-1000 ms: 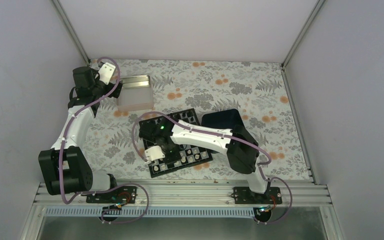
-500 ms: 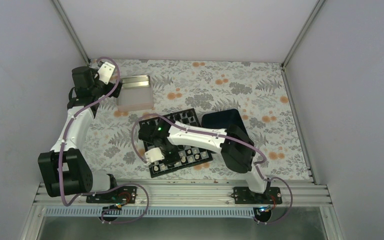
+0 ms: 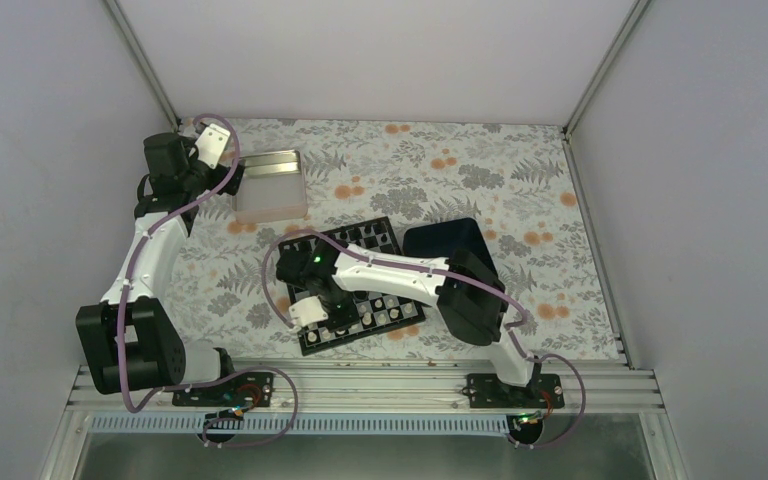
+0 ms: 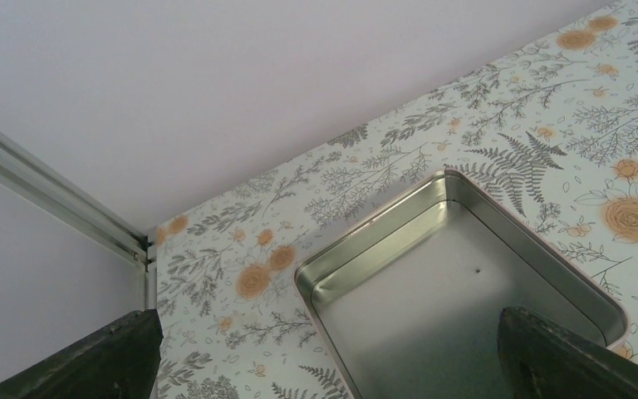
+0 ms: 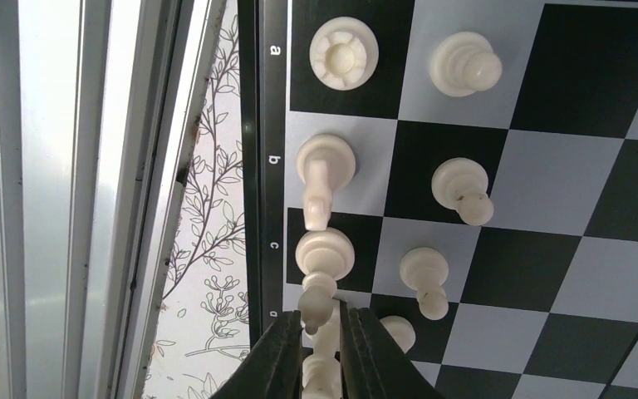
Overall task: Set up the chess pieces on the board
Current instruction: Place the chess piece on the chessboard, then adjust the storage box at the center of the board.
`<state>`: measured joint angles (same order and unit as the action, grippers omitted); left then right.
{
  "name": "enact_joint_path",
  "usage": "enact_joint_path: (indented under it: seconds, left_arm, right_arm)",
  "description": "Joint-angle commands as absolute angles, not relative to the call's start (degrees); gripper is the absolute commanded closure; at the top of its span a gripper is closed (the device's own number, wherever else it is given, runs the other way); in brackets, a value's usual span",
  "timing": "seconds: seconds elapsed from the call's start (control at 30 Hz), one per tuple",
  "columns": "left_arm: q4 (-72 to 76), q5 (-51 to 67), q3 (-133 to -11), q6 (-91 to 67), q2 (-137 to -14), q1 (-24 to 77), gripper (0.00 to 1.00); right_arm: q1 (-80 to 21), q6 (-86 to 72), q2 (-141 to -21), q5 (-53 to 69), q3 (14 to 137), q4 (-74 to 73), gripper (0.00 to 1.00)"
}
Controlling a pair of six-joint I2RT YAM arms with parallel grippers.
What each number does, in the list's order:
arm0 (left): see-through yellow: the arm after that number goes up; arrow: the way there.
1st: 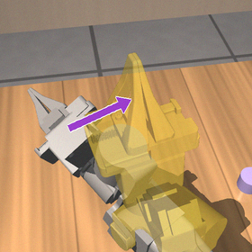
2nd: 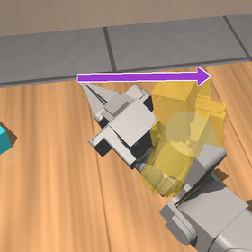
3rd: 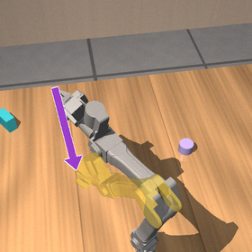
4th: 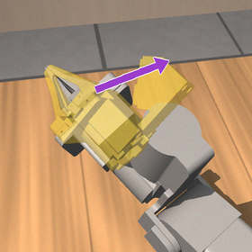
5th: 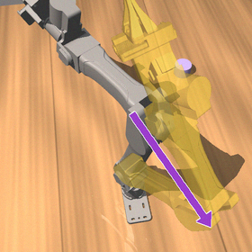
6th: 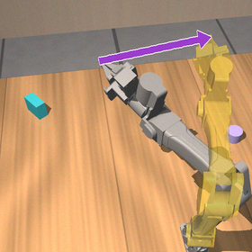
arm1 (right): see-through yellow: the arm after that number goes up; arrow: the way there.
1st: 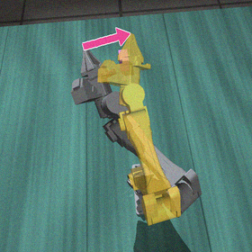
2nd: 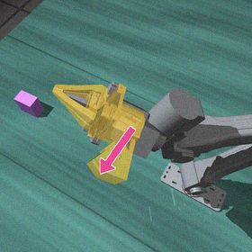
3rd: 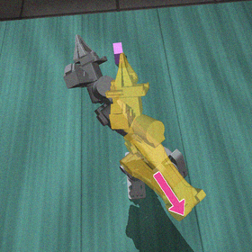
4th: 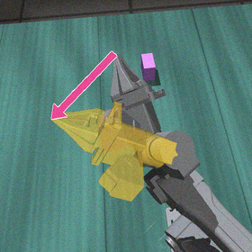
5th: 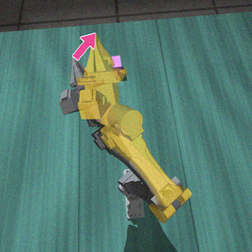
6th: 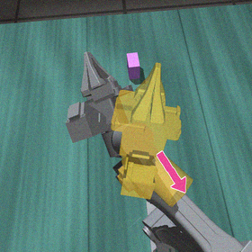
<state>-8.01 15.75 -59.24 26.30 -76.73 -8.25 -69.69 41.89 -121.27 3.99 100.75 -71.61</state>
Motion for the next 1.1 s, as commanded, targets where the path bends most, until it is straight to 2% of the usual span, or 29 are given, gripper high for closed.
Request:
enact_joint_path:
  seconds: [0.0,0.13,0.43,0.57,0.87,1.07]
  left_arm:
    - [-6.81,16.96,-59.12,25.67,-75.6,-8.53,0.0]
    - [-6.83,16.96,-59.02,25.66,-75.42,-8.53,0.0]
    - [-6.94,16.8,-59.23,25.66,-75.11,-8.53,0.0]
    - [-6.67,16.33,-59.1,25.69,-74.8,-8.61,0.0]
    - [-6.61,15.15,-59.17,25.94,-75.51,-8.61,0.0]
    - [-6.75,14.63,-59.35,25.99,-77.82,-8.61,0.0]
  right_arm:
    - [-70.02,42.71,-122.38,4.41,100.22,-71.73,0.85]
    - [-69.88,42.64,-122.16,3.78,100.32,-71.48,0.85]
    - [-66.27,39.75,-113.8,-0.25,101.24,-73.08,0.71]
    - [-58.77,38.49,-107.33,-2.79,98.35,-72.98,0.65]
    - [-34.32,40.16,-96.18,-3.75,85.95,-71.19,0.59]
    - [-27.03,41.53,-92.21,-1.97,73.59,-67.64,0.58]
